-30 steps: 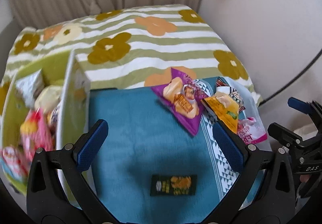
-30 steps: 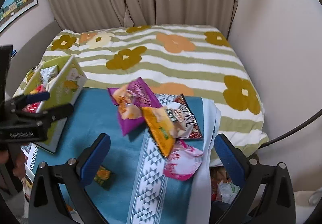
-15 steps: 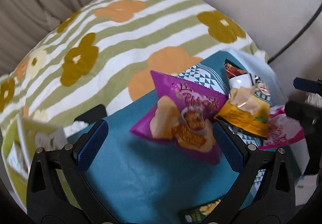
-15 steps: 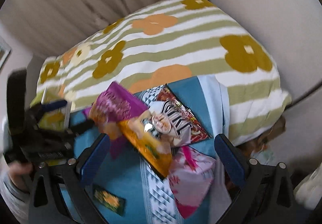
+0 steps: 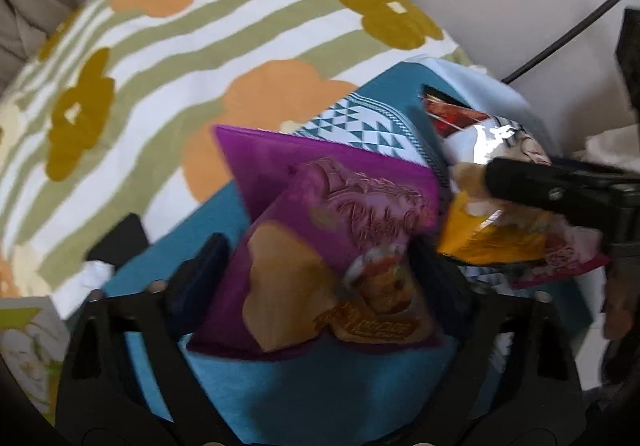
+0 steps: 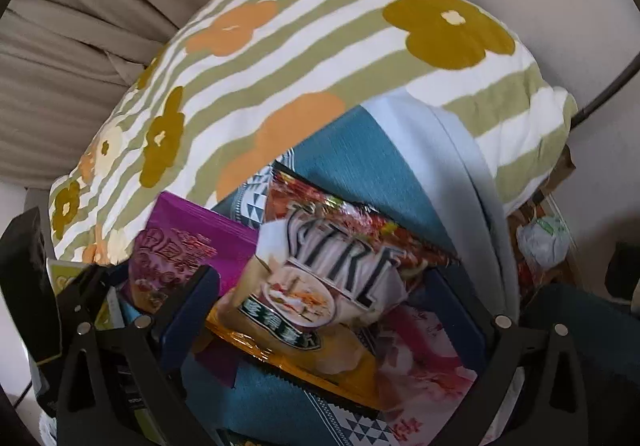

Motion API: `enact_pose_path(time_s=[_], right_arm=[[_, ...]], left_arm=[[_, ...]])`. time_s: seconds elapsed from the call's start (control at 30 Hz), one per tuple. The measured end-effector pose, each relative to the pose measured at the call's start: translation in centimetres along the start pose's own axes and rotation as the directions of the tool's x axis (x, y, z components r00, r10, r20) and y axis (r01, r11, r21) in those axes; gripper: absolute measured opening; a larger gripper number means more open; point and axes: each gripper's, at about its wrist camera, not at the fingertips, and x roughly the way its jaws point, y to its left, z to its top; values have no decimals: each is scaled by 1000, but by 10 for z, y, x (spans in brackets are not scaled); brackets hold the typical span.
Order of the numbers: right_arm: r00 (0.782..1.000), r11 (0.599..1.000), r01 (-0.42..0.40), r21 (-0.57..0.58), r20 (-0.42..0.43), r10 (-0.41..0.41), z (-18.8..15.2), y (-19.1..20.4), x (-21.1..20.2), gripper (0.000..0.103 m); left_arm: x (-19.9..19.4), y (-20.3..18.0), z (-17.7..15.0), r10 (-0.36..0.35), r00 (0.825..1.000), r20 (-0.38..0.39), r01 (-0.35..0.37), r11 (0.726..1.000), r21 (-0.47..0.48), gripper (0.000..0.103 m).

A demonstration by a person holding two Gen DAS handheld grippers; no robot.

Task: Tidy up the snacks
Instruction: 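Grasp the purple potato chip bag with the left tool while the right grasps the VIRL chip bag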

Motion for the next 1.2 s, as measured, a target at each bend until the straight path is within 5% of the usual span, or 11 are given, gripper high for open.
enact_pose_path(time_s=[0.27, 0.5, 0.83, 1.03, 1.2], right_arm=[[1000, 1000, -14, 5, -9, 14, 1, 4, 12, 97], [999, 998, -32, -57, -3, 32, 0, 14, 12, 73], [993, 983, -58, -172, 92, 74, -15, 22, -28, 71], [981, 962, -70, -264, 159, 115, -32, 27, -74, 71], [967, 928, -97, -361, 188, 174, -48, 37, -112, 71]], left_arm=[[-3, 3, -8, 23, 1000, -3, -23, 999, -43, 78], [-17, 16, -22, 112, 994, -4, -112, 987, -119, 72], [-56, 9, -43, 161, 985, 64, -145, 968, -206, 66], [-106, -12, -56, 197, 967, 163, -151, 954, -258, 65], [-163, -30, -79, 248, 934, 259, -161, 935, -317, 65]])
